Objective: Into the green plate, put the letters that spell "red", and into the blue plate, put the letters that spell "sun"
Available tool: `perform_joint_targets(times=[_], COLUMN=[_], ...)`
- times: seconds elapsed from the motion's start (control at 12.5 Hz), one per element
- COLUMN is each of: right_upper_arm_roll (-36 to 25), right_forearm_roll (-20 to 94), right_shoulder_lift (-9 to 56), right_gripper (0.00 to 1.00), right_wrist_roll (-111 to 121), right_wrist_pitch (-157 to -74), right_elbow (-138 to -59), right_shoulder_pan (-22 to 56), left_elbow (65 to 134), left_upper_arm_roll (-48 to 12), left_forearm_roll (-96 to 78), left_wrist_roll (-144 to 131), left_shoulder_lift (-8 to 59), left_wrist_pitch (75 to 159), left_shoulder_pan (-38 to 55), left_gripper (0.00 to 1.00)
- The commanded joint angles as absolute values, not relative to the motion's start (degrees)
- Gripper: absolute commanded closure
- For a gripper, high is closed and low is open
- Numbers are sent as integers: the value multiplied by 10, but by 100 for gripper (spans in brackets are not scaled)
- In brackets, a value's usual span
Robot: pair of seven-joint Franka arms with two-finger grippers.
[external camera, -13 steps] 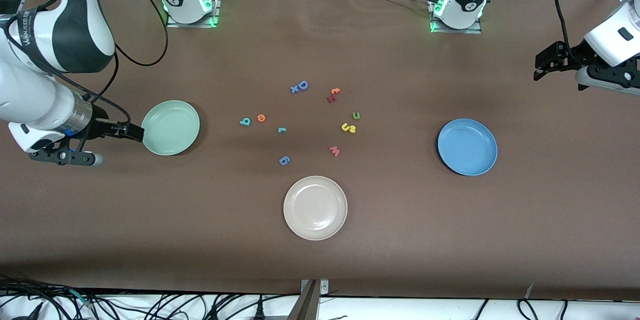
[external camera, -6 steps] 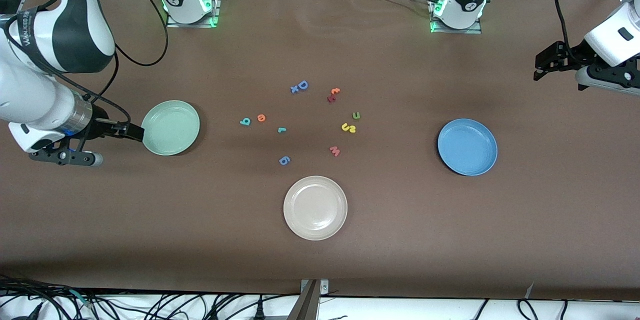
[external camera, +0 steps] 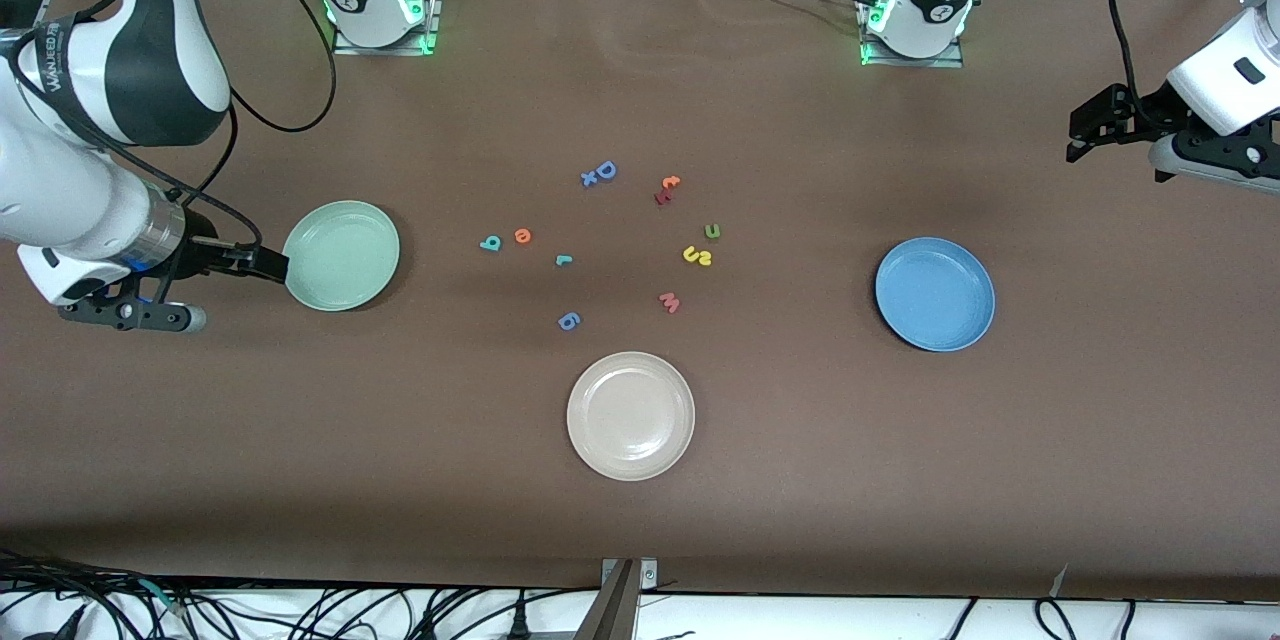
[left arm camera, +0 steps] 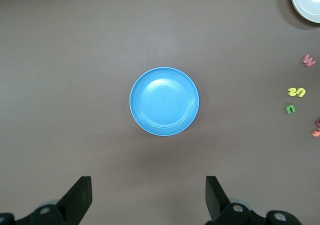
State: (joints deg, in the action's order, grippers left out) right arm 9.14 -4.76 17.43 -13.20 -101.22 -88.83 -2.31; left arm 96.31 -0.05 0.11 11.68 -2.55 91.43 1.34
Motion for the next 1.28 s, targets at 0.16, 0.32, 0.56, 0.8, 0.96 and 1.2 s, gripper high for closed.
perform_joint_targets(times=[0.16,0.32,0.56,0.8,0.96,1.2], right_upper_arm_roll=[101,101,101,101,101,101], right_forearm_roll=[-52,-52,-52,-52,-52,-52], right_shoulder_lift=[170,170,170,169,169,170], right_gripper=[0,0,0,0,0,0], right_wrist_roll=[-139,-139,-140,-140,-140,-140], right_wrist_pitch=[-1006,-1004,-1004,-1003,-1002,-1003], right_elbow=[-891,-891,-892,-892,-893,-893], right_shoulder_pan=[-32,-32,-32,-32,-32,-32], left_elbow=[961,948,948,955,962,967], left_upper_arm_roll=[-4,-5,-4,-5,-5,-5], left_forearm_roll=[4,3,2,2,2,2], left_wrist_roll=[114,115,120,119,116,116], left_shoulder_lift=[-22,-7,-6,-8,-13,-15], left_wrist_pitch=[914,913,912,910,910,910], left_shoulder_pan=[11,14,14,13,12,11], left_gripper=[0,0,0,0,0,0])
